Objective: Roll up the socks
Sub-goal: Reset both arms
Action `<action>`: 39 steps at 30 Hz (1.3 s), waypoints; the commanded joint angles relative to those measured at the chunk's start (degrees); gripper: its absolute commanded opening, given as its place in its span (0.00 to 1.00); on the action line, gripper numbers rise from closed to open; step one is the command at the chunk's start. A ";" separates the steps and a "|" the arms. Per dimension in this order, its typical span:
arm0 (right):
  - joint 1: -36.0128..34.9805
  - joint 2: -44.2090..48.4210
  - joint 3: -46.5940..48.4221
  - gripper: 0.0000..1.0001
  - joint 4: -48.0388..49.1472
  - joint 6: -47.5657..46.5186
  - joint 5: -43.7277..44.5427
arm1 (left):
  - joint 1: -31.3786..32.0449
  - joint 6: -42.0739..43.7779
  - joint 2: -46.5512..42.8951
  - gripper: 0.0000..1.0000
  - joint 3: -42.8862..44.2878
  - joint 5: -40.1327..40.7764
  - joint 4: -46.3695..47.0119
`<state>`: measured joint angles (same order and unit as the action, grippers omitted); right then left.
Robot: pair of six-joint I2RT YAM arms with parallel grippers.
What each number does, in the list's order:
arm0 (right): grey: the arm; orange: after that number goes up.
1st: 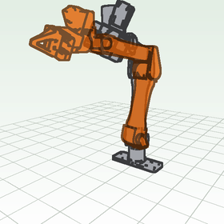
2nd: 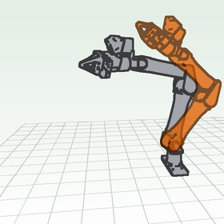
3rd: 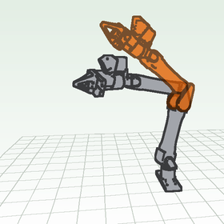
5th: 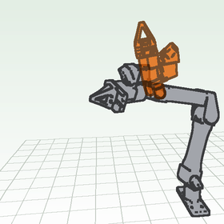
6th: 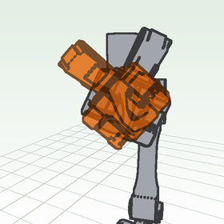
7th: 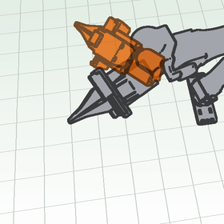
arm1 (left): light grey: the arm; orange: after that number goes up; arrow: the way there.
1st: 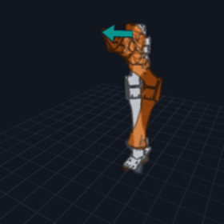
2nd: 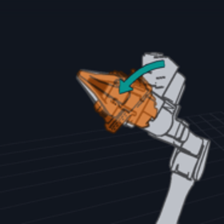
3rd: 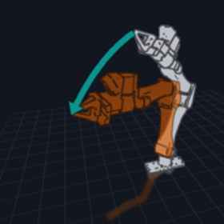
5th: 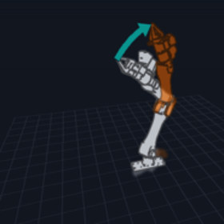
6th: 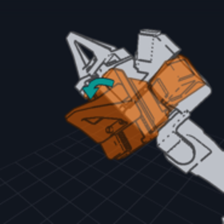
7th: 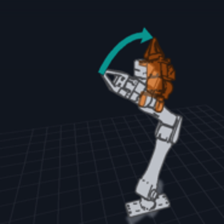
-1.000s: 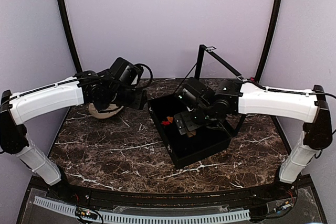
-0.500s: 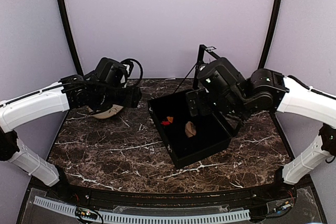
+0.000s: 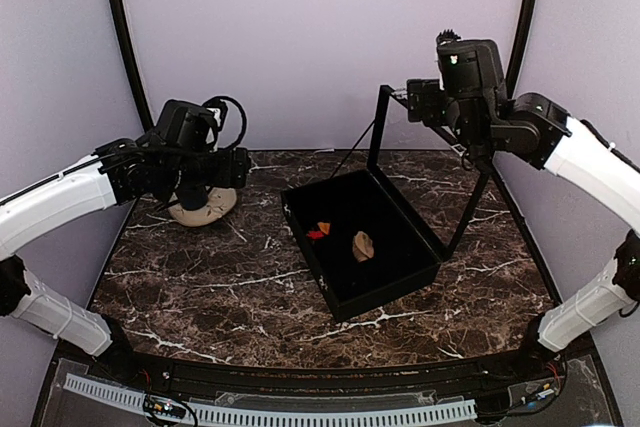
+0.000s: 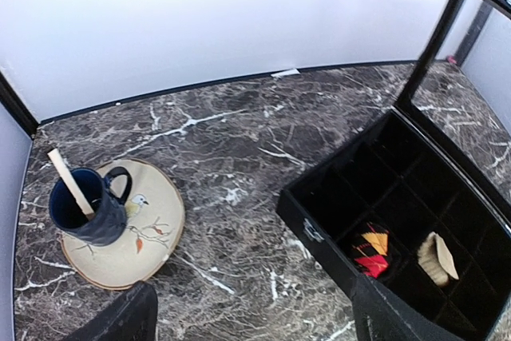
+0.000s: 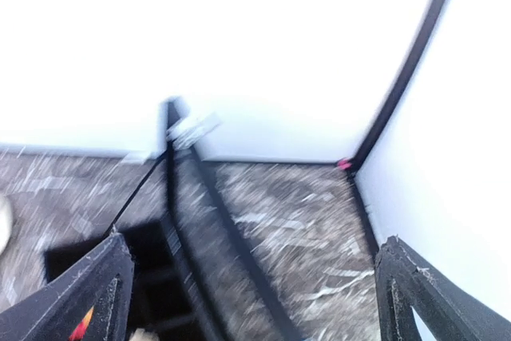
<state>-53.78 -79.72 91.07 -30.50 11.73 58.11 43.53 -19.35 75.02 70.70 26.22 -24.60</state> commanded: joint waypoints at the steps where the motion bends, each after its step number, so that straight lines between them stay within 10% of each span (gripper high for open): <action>1: 7.34 -2.02 2.04 1.00 9.69 -7.52 1.54 | -2.86 2.37 -1.72 0.88 0.73 0.96 1.33; 22: 46.63 -5.98 -15.37 1.00 14.69 5.80 -15.64 | -10.43 7.50 0.33 0.90 -5.27 3.18 9.56; 39: 48.76 -3.46 -34.43 0.99 14.48 14.11 -22.48 | -11.83 11.26 1.96 0.90 -16.12 1.37 23.56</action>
<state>-4.86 -87.33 59.18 -17.85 23.55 36.91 32.34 -10.02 77.23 56.40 27.99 -6.50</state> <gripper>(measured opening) 0.995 0.905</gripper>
